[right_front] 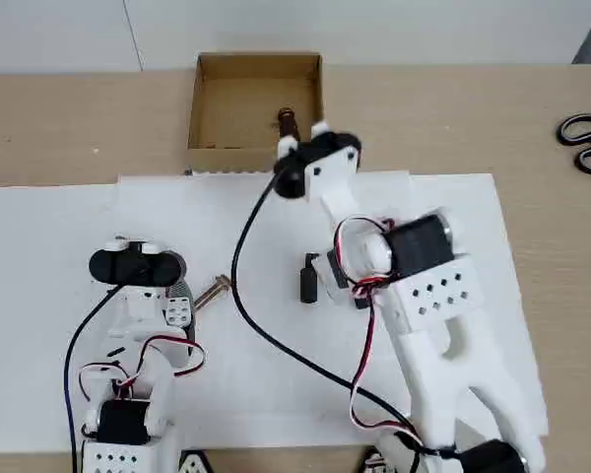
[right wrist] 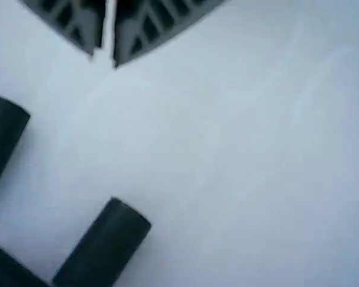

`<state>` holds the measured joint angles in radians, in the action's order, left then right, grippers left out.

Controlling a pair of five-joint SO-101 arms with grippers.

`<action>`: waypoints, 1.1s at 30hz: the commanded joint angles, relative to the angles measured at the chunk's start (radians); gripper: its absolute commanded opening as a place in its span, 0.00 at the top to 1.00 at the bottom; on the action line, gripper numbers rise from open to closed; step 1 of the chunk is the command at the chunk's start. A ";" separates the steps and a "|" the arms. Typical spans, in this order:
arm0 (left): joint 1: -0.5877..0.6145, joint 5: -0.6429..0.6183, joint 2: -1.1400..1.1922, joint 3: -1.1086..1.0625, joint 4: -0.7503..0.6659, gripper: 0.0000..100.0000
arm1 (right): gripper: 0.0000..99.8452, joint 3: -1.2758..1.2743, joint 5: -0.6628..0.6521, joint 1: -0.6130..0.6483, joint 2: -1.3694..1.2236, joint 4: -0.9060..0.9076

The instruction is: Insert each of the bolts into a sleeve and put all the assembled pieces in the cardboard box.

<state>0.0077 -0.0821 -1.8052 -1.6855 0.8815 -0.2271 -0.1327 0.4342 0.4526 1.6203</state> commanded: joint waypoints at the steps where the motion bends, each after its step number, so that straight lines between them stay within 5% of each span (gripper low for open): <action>1: 0.003 0.005 -0.009 0.005 0.000 0.99 | 0.99 -0.107 0.005 -0.030 0.033 -0.107; 11: 0.003 0.006 -0.009 0.005 0.000 0.99 | 0.82 -0.391 -0.098 -0.180 0.033 -0.328; 33: 0.003 0.006 -0.009 0.005 0.000 0.99 | 0.85 -0.476 -0.163 -0.174 -0.262 -0.638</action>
<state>0.0077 -0.0821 -1.8052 -1.6855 0.8815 -0.7089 -0.2831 0.2639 0.2087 1.0111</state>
